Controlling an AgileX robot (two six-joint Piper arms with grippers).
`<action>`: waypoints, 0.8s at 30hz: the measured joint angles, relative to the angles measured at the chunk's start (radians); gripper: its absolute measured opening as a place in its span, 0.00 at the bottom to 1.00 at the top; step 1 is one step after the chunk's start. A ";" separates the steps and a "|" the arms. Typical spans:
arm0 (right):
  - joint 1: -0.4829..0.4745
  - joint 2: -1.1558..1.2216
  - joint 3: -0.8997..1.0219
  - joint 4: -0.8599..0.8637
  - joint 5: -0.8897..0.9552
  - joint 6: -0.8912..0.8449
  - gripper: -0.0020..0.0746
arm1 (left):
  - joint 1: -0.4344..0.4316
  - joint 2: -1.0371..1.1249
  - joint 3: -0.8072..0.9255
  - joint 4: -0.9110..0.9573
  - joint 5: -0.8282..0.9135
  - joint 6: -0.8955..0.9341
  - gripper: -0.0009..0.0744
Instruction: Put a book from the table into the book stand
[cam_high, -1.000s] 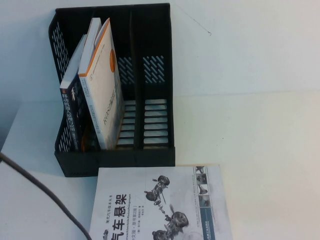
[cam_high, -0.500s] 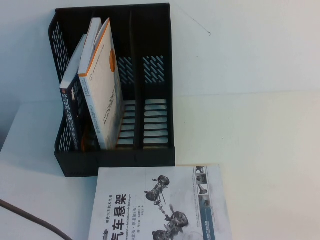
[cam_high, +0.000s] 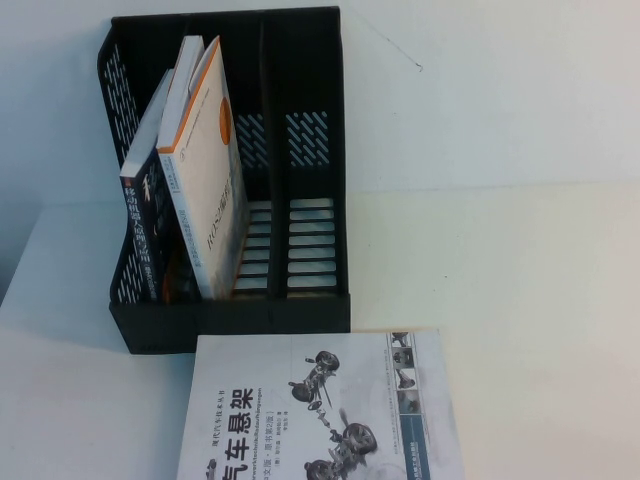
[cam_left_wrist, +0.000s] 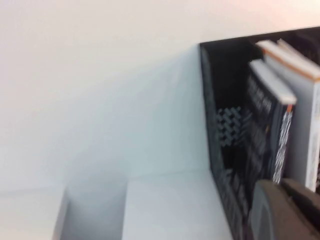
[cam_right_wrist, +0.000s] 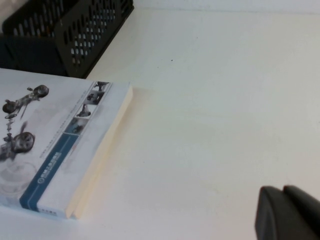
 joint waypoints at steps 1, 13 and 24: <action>0.000 0.000 0.000 0.000 0.002 0.000 0.04 | 0.013 -0.049 0.035 0.005 0.014 0.000 0.01; 0.000 0.000 0.000 0.001 0.008 0.000 0.04 | 0.076 -0.303 0.402 -0.103 0.143 -0.065 0.01; 0.000 0.000 0.000 0.001 0.010 0.000 0.04 | 0.099 -0.306 0.402 -0.113 0.143 -0.011 0.01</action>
